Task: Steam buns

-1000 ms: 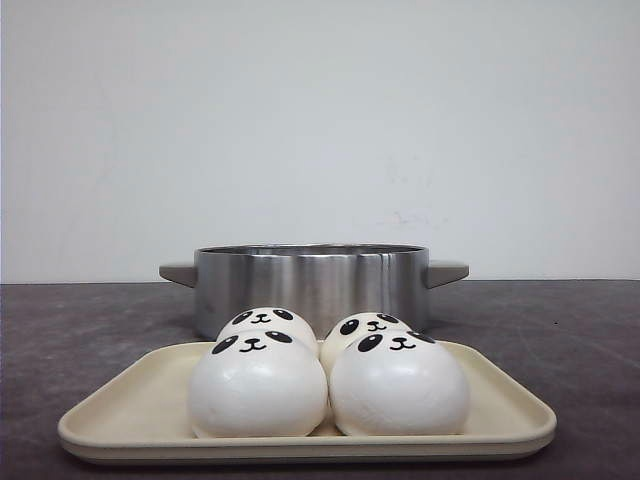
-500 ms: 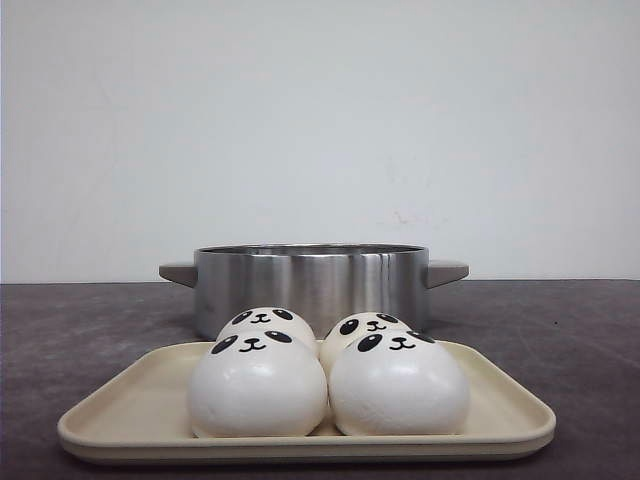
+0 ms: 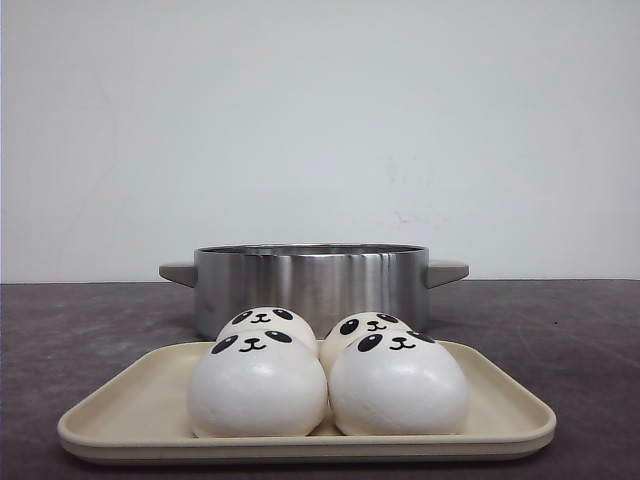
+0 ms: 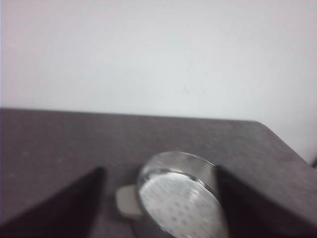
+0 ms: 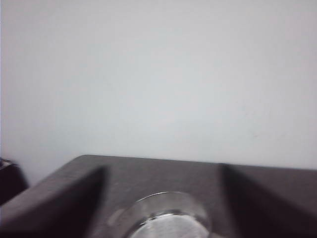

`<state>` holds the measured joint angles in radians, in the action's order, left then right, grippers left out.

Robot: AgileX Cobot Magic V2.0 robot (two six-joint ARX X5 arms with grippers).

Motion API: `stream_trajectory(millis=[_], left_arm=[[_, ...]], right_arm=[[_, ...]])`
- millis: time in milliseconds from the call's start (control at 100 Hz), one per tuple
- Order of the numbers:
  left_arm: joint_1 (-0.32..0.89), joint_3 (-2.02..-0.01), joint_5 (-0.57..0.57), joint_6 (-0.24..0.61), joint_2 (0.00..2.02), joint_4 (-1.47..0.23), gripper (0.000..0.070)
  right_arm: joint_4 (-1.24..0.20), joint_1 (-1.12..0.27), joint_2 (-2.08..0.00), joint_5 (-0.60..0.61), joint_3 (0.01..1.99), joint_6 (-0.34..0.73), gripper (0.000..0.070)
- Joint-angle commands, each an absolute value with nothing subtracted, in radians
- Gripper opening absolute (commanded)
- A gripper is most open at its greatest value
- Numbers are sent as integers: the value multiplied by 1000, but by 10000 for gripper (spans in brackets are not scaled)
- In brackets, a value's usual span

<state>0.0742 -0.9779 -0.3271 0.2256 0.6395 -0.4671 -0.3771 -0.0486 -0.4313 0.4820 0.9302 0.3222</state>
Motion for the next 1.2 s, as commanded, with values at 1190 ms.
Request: stream_trajectory(millis=[1190], left_arm=[[323,-993,-356,248,686,-532,596]], right_arm=[[-827,-673,-1689,131,1283,360,685]])
